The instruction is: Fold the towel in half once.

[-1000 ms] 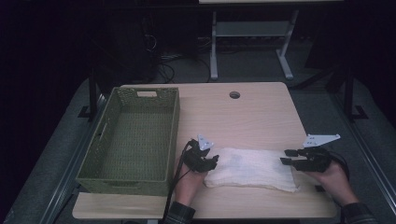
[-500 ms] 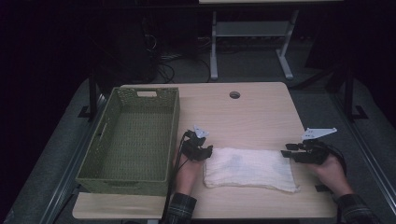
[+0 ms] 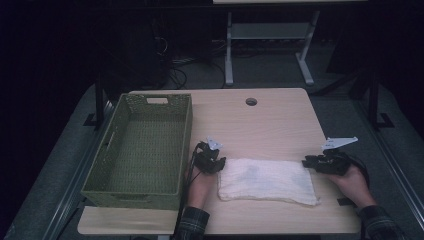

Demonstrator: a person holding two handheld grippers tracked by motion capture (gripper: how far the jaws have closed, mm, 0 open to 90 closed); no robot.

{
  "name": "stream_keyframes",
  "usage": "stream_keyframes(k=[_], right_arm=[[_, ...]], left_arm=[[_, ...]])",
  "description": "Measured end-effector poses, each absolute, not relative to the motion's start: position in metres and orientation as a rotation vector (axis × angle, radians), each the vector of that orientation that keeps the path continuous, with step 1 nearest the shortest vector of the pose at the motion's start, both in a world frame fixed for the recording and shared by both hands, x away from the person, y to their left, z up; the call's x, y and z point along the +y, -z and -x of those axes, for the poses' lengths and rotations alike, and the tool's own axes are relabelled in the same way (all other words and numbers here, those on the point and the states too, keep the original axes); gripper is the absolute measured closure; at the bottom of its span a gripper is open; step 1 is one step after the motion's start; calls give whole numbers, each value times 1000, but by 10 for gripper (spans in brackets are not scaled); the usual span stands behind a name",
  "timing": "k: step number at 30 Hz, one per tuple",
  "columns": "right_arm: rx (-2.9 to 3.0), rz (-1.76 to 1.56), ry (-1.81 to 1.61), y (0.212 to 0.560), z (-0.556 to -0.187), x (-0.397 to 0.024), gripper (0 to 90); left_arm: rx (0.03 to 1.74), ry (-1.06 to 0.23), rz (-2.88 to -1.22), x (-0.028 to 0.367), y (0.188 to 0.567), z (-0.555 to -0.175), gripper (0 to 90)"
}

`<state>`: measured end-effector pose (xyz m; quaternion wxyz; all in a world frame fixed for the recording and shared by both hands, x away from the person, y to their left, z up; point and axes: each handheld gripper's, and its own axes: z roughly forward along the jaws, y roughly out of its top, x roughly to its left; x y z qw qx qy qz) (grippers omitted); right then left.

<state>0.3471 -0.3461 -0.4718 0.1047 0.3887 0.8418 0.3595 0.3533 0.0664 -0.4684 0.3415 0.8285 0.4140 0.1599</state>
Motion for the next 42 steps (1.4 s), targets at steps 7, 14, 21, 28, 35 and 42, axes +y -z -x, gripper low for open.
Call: stream_keyframes(k=[7, 14, 21, 28, 35, 42], right_arm=[[2514, -1107, -1022, 469, -343, -339, 871], [2431, -1136, -950, 463, -352, -352, 877], [2394, -1134, -968, 458, -363, -358, 878], [2336, -1119, -1071, 442, -357, -363, 878], [2279, -1089, -1120, 426, -350, -365, 878], [2297, -1075, -1127, 428, -342, -364, 877]], left_arm=[[1061, -354, -2145, 66, 469, -353, 845], [1068, -321, -2091, 62, 469, -355, 860], [1057, -339, -2053, 64, 461, -359, 862], [1021, -382, -2012, 67, 444, -359, 862], [1005, -427, -1988, 67, 433, -356, 862], [982, -430, -1976, 69, 431, -343, 861]])
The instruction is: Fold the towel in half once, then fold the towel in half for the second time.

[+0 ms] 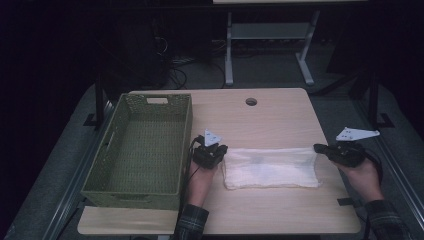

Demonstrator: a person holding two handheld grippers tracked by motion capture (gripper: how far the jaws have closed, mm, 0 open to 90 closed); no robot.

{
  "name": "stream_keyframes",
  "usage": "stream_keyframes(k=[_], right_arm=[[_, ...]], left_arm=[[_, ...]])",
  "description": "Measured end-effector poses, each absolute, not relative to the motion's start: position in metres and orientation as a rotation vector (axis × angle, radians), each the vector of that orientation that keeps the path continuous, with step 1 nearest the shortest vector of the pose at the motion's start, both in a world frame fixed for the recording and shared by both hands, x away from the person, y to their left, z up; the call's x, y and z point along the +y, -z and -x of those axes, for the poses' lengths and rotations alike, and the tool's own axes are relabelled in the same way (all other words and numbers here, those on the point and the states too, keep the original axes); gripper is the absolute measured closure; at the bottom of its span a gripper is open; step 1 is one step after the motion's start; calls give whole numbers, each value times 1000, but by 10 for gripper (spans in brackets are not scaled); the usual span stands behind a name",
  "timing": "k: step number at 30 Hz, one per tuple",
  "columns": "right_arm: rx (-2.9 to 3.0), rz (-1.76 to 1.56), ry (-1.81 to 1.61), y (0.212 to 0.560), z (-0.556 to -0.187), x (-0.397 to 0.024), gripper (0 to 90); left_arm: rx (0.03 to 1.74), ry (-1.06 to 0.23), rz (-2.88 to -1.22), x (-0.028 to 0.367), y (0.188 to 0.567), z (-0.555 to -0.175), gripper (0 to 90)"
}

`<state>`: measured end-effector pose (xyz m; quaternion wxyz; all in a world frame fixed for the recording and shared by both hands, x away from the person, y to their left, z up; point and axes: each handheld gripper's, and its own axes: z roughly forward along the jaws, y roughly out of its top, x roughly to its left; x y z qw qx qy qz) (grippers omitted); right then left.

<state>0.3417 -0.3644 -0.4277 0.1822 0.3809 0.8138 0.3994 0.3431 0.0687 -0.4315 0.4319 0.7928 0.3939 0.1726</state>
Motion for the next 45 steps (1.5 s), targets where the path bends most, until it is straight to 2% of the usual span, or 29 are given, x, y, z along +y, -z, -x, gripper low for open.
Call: stream_keyframes(k=[45], right_arm=[[2453, -1023, -1102, 442, -278, -368, 875]], left_arm=[[885, -425, -2037, 70, 436, -274, 861]])
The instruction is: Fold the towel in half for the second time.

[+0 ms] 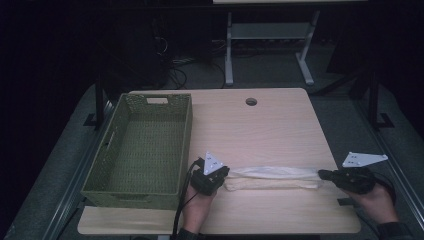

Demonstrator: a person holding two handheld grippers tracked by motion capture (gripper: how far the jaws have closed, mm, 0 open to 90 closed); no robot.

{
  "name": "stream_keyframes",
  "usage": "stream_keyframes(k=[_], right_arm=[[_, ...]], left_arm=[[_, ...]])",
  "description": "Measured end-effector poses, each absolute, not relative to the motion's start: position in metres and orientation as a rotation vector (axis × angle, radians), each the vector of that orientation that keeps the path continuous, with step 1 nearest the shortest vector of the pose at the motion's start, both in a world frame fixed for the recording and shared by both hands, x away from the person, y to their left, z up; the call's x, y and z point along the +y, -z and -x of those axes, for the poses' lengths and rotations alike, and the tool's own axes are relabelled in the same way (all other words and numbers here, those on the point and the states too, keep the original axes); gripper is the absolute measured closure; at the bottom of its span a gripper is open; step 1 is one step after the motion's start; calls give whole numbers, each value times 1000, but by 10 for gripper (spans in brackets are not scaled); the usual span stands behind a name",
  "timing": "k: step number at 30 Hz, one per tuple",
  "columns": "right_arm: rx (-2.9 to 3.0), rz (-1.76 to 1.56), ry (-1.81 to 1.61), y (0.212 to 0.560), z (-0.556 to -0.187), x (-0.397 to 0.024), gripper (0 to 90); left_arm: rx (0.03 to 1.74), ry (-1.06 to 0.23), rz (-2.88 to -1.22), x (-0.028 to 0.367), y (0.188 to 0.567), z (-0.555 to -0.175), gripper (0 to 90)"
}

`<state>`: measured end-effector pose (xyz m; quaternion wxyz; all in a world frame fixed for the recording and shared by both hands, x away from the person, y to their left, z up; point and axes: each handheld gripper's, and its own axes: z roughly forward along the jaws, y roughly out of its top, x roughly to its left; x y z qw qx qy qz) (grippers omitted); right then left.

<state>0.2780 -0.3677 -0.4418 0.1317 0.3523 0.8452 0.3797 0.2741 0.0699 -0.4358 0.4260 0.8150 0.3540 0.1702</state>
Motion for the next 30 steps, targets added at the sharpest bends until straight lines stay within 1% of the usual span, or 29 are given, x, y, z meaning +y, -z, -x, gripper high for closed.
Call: stream_keyframes(k=[7, 8, 9, 11, 13, 15, 17, 21, 24, 27, 30], right_arm=[[2496, -1040, -1087, 449, -276, -367, 863], [2501, -1039, -1087, 449, -276, -367, 848], [2503, -1038, -1092, 448, -276, -367, 802], [2495, -1036, -1130, 445, -275, -367, 752], [2481, -1031, -1170, 440, -273, -366, 748], [2467, -1024, -1191, 436, -272, -365, 770], [2477, -1013, -1184, 436, -271, -363, 820], [2548, -1008, -1117, 446, -273, -357, 880], [2596, -999, -1073, 454, -275, -354, 892], [2630, -1009, -1034, 459, -276, -352, 894], [2640, -1012, -1027, 461, -278, -352, 895]], left_arm=[[894, -390, -2088, 68, 447, -267, 852], [892, -385, -2089, 68, 447, -266, 848], [888, -384, -2090, 68, 447, -265, 834], [881, -385, -2082, 67, 443, -263, 781], [864, -390, -2077, 66, 436, -261, 764], [853, -381, -2065, 63, 430, -261, 757], [839, -360, -2071, 60, 427, -263, 758], [837, -287, -2108, 52, 437, -270, 803], [839, -246, -2166, 48, 450, -276, 825], [856, -238, -2223, 46, 462, -282, 833], [841, -228, -2236, 48, 464, -284, 844]])
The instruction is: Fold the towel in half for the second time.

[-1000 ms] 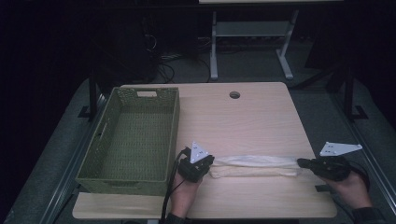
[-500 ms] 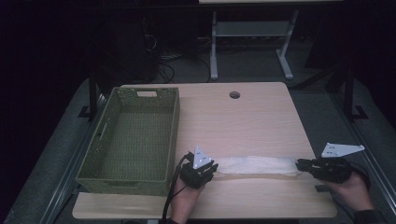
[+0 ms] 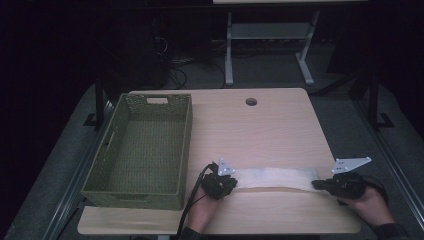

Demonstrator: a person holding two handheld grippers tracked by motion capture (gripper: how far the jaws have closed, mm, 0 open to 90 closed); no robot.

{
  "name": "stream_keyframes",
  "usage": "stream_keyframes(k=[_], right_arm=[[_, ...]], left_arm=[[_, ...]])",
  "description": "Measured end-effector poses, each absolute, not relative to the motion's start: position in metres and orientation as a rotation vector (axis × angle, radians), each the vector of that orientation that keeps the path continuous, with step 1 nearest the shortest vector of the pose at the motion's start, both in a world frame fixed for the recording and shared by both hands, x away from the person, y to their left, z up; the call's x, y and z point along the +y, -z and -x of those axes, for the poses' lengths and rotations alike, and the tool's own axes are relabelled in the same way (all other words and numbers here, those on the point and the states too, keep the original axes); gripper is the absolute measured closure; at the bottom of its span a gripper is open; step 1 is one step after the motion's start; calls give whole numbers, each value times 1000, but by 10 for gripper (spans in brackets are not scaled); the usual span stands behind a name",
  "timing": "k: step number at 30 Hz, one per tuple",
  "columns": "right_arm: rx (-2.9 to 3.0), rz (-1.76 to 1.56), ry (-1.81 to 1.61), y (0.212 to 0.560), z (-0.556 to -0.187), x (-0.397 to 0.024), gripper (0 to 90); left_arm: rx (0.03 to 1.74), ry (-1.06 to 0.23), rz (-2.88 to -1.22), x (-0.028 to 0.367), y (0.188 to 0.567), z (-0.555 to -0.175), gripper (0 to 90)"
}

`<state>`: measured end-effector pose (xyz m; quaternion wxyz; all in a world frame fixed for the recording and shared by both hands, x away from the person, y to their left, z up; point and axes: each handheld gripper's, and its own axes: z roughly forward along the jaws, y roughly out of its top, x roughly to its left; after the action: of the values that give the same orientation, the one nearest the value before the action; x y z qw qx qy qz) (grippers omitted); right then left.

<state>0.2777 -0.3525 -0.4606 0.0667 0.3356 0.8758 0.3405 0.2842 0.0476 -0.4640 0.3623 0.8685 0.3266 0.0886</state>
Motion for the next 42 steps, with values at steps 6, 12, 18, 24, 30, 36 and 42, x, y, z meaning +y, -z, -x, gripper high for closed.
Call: stream_keyframes(k=[6, 12, 18, 24, 30, 36, 42], right_arm=[[2636, -1000, -1008, 461, -278, -351, 895], [2617, -1041, -989, 460, -281, -348, 896], [2591, -1077, -954, 459, -293, -343, 896], [2564, -1130, -934, 459, -309, -336, 896], [2541, -1185, -910, 458, -325, -331, 895], [2524, -1198, -902, 458, -341, -326, 894], [2529, -1170, -901, 458, -353, -320, 893]], left_arm=[[841, -246, -2250, 45, 453, -286, 722], [830, -246, -2258, 44, 446, -289, 560], [829, -240, -2239, 50, 442, -290, 434], [796, -233, -2216, 53, 441, -292, 398], [752, -261, -2215, 55, 440, -288, 360], [757, -255, -2216, 57, 442, -289, 353], [763, -260, -2198, 58, 440, -289, 339]])
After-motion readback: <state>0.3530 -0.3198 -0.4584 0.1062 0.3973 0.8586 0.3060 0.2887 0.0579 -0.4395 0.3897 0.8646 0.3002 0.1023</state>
